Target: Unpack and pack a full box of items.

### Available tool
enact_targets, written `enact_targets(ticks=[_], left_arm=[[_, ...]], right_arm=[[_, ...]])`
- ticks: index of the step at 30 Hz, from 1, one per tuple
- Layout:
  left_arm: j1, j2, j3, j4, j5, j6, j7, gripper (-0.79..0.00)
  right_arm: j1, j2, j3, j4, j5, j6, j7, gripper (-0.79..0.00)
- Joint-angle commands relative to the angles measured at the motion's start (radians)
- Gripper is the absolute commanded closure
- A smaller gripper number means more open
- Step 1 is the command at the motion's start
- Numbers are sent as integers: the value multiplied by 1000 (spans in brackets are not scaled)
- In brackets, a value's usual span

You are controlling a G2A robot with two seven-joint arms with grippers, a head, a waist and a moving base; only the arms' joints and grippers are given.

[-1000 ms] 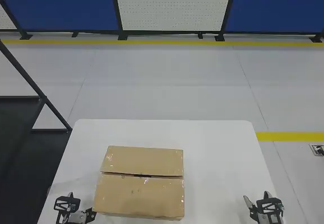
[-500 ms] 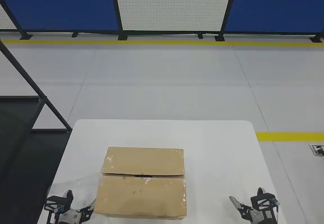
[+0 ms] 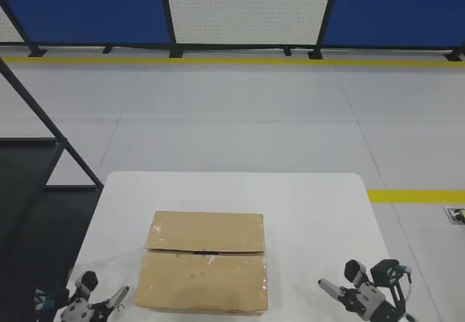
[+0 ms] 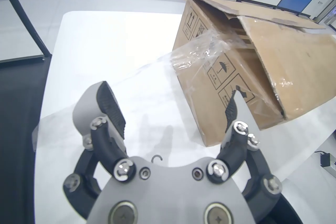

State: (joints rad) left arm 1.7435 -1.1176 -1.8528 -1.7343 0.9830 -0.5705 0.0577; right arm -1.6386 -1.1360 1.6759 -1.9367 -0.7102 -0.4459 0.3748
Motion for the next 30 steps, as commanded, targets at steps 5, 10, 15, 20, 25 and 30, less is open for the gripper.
enact_targets(ticks=[5,10,15,20,25,30], left_arm=[[0,0,1,0,0,1,0,-785],[-9,-2,21,-17,-12,20,-26,-785],[-6,5,5,-10,-122,-72,-113,-785],[-4,17,-29,18,-131,-160,-190,-785],[15,22,-36,38,-65,-219,-179,-785],[15,19,9,21,23,-196,-136,-785]], right_arm=[[0,0,0,0,0,0,0,-785],[28,-1,-39,32,129,-61,20,-785],[126,5,-102,102,324,-167,151,-785],[191,13,-128,138,415,-218,249,-785],[201,19,-128,137,435,-230,271,-785],[190,25,-124,130,443,-244,270,-785]])
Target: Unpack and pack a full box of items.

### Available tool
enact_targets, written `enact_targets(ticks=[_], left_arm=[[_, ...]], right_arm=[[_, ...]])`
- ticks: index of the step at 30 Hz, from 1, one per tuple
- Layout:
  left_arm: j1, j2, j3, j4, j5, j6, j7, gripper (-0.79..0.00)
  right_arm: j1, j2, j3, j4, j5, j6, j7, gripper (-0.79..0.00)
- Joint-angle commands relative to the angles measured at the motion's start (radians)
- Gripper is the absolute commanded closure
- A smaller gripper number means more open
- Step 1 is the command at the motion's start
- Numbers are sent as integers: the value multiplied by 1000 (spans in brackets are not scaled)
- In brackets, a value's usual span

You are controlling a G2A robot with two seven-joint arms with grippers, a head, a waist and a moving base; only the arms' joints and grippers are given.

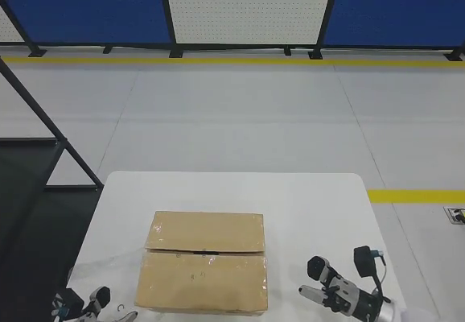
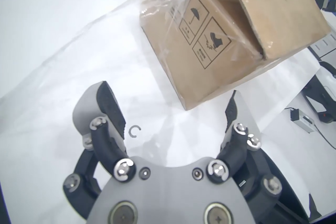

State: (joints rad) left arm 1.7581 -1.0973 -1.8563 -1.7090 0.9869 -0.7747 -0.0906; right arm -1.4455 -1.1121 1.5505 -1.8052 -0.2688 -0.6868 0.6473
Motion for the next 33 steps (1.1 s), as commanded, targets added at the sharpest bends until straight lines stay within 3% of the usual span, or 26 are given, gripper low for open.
enact_targets(ticks=[1,19,33], left_arm=[[0,-2,24,-8,29,18,24,-785],[-38,-20,177,-45,52,180,85,-785],[-104,-34,285,-55,23,292,48,-785]], right_arm=[[-8,2,3,-2,0,-7,-5,-785],[-52,15,12,15,6,-38,-62,-785],[-57,29,28,44,49,-83,-63,-785]])
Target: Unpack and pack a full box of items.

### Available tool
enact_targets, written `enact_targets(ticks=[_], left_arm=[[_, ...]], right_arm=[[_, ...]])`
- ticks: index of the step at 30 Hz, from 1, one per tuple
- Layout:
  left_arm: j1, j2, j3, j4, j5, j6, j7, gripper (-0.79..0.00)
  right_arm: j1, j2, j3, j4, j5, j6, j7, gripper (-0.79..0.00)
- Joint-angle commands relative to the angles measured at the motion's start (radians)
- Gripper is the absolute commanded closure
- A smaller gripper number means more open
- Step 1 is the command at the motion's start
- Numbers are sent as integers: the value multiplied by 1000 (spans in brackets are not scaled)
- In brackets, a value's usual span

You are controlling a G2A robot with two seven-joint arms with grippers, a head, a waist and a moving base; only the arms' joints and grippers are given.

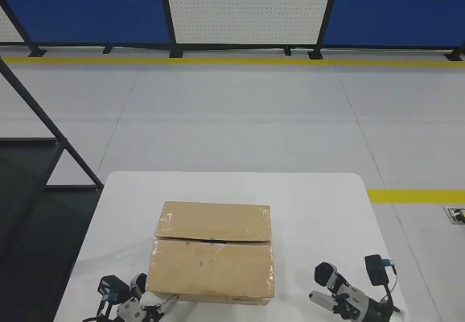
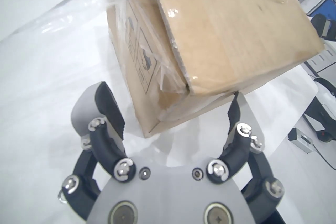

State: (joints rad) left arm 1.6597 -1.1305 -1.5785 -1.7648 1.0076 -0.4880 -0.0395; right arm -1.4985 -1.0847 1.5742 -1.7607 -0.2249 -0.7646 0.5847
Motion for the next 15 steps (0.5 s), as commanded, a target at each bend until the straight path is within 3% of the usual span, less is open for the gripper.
enact_targets(ticks=[1,15], left_arm=[[-12,-1,14,2,3,11,-5,-785],[-82,-6,65,18,-5,40,-39,-785]], right_arm=[[-8,3,9,-2,10,-11,-1,-785],[-44,16,51,-23,39,-55,29,-785]])
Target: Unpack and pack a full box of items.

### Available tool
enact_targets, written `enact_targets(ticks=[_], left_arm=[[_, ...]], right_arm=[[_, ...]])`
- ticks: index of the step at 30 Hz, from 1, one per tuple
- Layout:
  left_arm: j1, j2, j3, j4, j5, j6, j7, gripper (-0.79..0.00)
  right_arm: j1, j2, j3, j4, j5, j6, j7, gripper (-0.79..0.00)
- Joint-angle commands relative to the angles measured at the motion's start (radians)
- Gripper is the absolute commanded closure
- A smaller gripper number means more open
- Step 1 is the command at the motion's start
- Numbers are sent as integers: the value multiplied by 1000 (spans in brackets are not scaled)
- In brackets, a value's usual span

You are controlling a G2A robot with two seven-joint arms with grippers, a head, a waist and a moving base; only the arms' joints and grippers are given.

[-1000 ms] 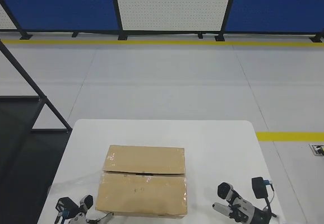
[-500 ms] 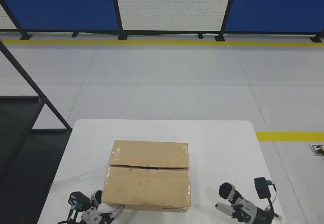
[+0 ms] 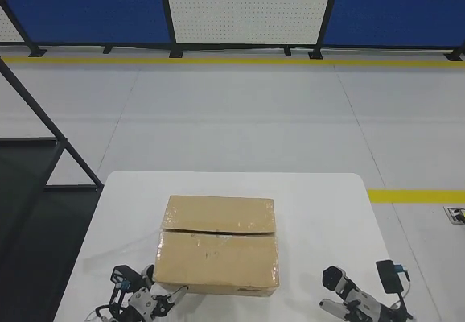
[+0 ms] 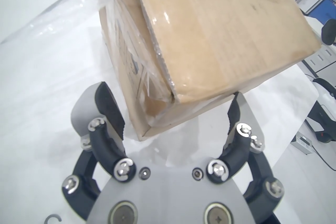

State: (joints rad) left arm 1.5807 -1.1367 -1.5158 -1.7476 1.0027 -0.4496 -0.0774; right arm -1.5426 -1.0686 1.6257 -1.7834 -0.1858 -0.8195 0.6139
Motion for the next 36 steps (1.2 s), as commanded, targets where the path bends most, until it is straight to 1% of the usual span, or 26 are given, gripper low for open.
enact_targets(ticks=[1,8,12,15,19,21,22,25,34,36], left_arm=[[-7,0,5,3,0,3,-2,-785],[-27,-2,17,12,-13,2,-1,-785],[-19,1,-4,22,-28,-16,12,-785],[8,7,-53,28,-58,-51,26,-785],[72,17,-146,18,-96,-125,77,-785],[109,21,-194,8,-136,-166,91,-785],[126,23,-216,3,-163,-186,93,-785],[174,30,-283,-19,-240,-247,69,-785],[174,30,-283,-19,-240,-247,69,-785],[171,29,-278,-23,-258,-244,68,-785]], right_arm=[[0,0,0,0,0,0,0,-785],[0,-1,-8,-1,11,13,-16,-785],[56,-1,-42,29,46,33,-15,-785],[129,1,-70,69,81,47,19,-785],[235,6,-117,135,176,51,117,-785],[285,7,-134,179,215,81,146,-785],[298,7,-140,189,222,96,155,-785],[298,7,-140,189,222,96,155,-785],[298,7,-140,189,222,96,155,-785],[301,3,-152,185,221,126,120,-785]])
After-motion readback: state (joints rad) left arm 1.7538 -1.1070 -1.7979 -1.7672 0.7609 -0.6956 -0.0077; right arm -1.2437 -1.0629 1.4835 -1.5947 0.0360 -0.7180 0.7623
